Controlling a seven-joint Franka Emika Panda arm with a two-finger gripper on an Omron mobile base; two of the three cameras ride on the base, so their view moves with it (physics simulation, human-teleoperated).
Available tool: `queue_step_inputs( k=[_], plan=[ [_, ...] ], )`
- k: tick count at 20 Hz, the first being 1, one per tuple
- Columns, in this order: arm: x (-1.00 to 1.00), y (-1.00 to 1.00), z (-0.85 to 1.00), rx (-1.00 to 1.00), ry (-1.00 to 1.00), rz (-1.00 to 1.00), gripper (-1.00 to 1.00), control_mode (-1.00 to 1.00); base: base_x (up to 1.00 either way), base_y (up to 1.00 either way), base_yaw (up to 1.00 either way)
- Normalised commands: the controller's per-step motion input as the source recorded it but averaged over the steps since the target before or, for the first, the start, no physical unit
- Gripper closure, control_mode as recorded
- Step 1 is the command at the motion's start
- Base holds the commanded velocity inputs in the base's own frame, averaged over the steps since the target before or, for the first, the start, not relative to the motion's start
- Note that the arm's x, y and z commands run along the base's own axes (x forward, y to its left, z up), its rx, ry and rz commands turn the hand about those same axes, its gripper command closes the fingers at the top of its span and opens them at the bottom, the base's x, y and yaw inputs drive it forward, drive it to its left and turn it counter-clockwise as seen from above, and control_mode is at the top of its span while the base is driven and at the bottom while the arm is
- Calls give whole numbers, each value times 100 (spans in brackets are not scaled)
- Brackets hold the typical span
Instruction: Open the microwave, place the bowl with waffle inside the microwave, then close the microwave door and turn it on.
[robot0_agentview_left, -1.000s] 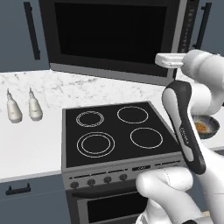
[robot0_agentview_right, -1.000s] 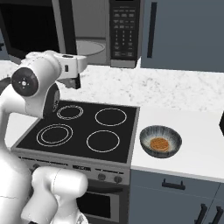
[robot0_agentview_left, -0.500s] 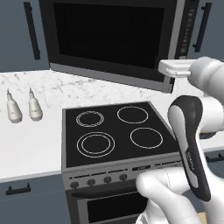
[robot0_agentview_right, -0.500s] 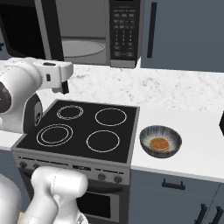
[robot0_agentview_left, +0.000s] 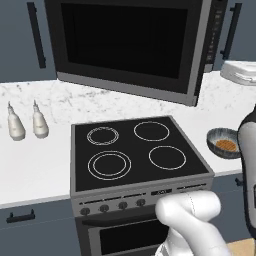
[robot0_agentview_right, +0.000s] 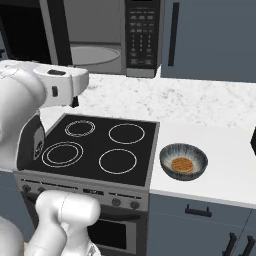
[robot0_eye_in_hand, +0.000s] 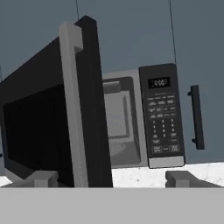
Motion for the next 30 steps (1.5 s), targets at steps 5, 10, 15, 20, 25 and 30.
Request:
queue_step_inputs(
  k=[5, 10, 15, 20, 25, 30],
  plan=[
    [34, -91, -11, 7, 0, 32, -100, -100, 0, 0, 0],
    [72, -40, -30, 12, 0, 45, -100, -100, 0, 0, 0],
    [61, 0, -28, 12, 0, 40, -100, -100, 0, 0, 0],
    [44, 0, -16, 6, 0, 26, -100, -100, 0, 0, 0],
    [29, 13, -1, 0, 0, 16, -100, -100, 0, 0, 0],
    [25, 42, -14, 0, 0, 6, -100, -100, 0, 0, 0]
  ],
)
